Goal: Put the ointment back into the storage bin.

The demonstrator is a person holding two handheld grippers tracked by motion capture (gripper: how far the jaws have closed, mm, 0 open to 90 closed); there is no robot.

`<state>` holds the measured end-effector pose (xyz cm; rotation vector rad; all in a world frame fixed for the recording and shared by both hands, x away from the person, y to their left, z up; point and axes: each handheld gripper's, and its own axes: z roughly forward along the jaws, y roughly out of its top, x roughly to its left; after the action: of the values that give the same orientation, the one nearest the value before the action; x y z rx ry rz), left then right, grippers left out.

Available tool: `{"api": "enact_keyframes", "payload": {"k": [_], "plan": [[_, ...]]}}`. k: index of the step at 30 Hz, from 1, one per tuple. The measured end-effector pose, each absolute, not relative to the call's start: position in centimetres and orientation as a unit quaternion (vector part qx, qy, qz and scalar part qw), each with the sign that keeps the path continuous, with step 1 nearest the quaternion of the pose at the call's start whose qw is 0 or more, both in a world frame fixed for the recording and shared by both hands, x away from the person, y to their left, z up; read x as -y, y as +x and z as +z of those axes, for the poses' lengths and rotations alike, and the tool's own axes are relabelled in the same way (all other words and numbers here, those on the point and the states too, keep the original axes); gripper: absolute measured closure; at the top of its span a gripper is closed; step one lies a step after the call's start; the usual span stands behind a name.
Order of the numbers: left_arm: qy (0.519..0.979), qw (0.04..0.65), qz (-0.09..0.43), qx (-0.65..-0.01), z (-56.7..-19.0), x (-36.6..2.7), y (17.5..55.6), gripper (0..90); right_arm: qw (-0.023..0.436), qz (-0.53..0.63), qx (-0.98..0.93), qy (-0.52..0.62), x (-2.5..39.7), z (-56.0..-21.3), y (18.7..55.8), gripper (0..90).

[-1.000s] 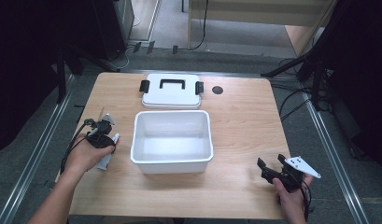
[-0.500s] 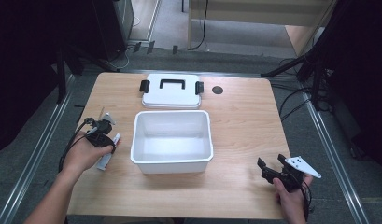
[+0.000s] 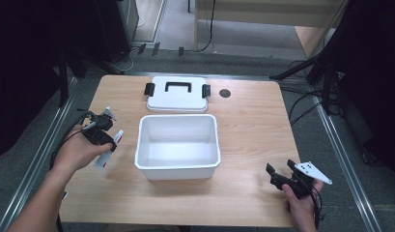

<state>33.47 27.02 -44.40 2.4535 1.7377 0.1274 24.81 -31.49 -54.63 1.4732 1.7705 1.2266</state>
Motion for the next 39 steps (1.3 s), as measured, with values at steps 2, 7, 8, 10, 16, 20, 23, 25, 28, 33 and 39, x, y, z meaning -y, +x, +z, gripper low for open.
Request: {"api": "enact_keyframes", "payload": {"k": [2, 7, 8, 10, 16, 20, 23, 25, 28, 33, 39], "plan": [[0.816, 0.072, 0.046, -0.572, -43.5, -26.8, 33.4, 71.6, 0.262, 0.453, -0.655, 0.545, 31.5, -54.6, 24.8, 12.8], [0.817, 0.083, 0.045, -0.569, -41.8, -26.6, 33.3, 71.6, 0.263, 0.453, -0.655, 0.545, 31.5, -54.6, 24.8, 12.8], [0.819, 0.084, 0.046, -0.566, -41.5, -26.5, 33.2, 71.6, 0.263, 0.454, -0.655, 0.545, 31.5, -54.6, 24.8, 12.8], [0.821, 0.084, 0.045, -0.563, -41.0, -26.4, 33.2, 71.6, 0.263, 0.453, -0.655, 0.544, 31.5, -54.6, 24.8, 12.8], [0.826, 0.097, 0.048, -0.553, -39.1, -25.8, 33.2, 71.6, 0.262, 0.454, -0.655, 0.544, 31.5, -54.6, 24.8, 12.8], [0.837, 0.089, 0.049, -0.538, -37.5, -25.0, 33.0, 71.6, 0.263, 0.453, -0.655, 0.544, 31.5, -54.6, 24.8, 12.8], [0.842, 0.088, 0.048, -0.530, -36.6, -24.4, 33.0, 71.6, 0.262, 0.453, -0.655, 0.544, 31.5, -54.6, 24.8, 12.8], [0.843, 0.089, 0.046, -0.528, -36.3, -24.3, 33.1, 71.6, 0.262, 0.453, -0.655, 0.544, 31.5, -54.6, 24.8, 12.8], [0.851, 0.085, 0.039, -0.516, -35.3, -23.6, 33.3, 71.6, 0.261, 0.453, -0.655, 0.545, 31.5, -54.6, 24.8, 12.8], [0.857, 0.084, 0.038, -0.506, -34.5, -22.7, 33.5, 71.6, 0.262, 0.454, -0.656, 0.544, 31.4, -54.6, 24.8, 12.8], [0.864, 0.090, 0.035, -0.495, -33.7, -21.3, 33.8, 71.6, 0.260, 0.454, -0.655, 0.545, 31.5, -54.6, 24.8, 12.8]]}}
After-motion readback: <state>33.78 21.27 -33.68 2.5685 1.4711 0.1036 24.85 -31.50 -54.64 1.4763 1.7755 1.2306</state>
